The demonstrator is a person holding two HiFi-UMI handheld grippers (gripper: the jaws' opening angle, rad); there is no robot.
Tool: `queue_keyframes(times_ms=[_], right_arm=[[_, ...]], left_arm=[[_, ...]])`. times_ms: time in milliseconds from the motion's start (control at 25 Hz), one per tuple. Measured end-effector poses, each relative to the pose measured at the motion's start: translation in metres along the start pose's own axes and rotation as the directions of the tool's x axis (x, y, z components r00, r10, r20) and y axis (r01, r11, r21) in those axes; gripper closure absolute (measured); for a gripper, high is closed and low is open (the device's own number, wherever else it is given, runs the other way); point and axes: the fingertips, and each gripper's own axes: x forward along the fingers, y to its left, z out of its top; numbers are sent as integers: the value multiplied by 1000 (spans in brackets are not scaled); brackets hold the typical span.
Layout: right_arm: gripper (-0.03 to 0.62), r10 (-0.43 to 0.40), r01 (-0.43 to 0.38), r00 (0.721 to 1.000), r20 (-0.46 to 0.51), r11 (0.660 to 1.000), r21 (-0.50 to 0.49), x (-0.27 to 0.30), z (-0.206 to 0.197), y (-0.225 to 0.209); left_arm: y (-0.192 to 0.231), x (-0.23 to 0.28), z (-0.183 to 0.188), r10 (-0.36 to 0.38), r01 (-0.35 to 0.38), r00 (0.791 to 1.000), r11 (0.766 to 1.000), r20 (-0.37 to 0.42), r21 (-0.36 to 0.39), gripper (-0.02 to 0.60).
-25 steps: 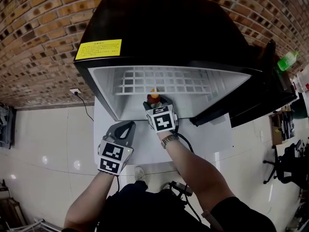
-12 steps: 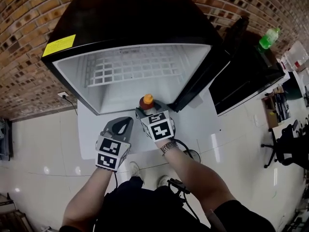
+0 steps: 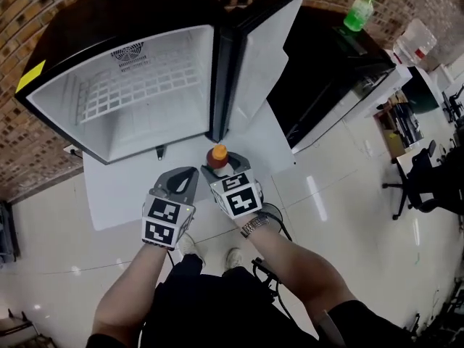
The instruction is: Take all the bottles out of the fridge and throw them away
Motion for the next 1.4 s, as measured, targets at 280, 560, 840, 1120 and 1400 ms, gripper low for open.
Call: queue_keyframes(times_ms=[280,560,840,1120,1400], right_arm=[[319,-71,73,997,-29,996,49,-72,-68,-55],[319,-126,133,990,-69,984,120,-129,-142,-95],[319,-144,171,980,-136,962,213,-156,-221,-120],[319,-96,175,966,-238,925,336,-157,-303,-123],[319,-31,191,944,-329,863,468,-142,-375,-117]], left_arm=[[-92,45,-10,-89,90,995,996,-34,24,578],[-179,79,-27,-179,185,979,980,-97,66,578],[-245,111,-55,-259,282,945,955,-198,96,578],[-293,141,-106,-321,367,890,925,-323,93,578],[-318,171,-153,-370,433,830,899,-417,63,578]])
